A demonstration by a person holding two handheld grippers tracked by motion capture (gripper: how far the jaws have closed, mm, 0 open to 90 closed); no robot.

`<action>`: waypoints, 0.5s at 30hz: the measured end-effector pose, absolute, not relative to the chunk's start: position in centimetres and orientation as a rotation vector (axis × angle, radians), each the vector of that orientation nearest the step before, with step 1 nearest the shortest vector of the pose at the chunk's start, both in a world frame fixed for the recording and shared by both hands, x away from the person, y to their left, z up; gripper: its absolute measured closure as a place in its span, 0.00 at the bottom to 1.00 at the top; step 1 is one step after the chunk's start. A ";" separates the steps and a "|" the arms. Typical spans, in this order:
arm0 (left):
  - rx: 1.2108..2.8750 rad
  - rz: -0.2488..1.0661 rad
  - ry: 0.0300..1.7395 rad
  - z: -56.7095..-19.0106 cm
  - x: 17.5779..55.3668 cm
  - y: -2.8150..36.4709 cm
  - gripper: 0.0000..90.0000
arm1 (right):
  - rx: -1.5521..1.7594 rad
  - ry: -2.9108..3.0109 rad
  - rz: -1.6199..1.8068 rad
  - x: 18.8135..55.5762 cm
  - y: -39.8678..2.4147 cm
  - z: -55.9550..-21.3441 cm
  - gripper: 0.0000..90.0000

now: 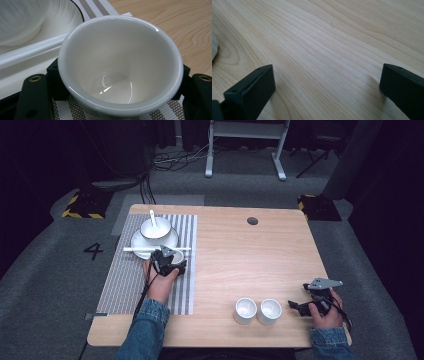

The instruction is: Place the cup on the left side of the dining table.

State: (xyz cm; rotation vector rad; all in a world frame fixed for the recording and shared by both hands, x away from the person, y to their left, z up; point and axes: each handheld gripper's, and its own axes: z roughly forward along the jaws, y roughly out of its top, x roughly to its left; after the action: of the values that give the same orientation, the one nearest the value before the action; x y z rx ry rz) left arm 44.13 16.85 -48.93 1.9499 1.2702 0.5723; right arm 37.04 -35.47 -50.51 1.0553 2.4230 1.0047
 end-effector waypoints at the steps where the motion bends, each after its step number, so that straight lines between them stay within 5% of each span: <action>1: 1.943 0.570 1.274 -49.0 44.1 16.9 0.30 | 1.055 2.423 1.005 37.0 -35.5 -50.5 0.00; 15: 1.945 0.548 1.306 -48.9 44.0 16.9 0.29 | 1.055 2.423 1.005 37.0 -35.5 -50.5 0.00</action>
State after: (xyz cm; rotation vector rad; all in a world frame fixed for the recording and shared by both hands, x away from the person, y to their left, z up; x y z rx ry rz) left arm 44.04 16.89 -48.92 1.9451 1.3057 0.5478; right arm 37.04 -35.47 -50.51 1.0552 2.4230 1.0047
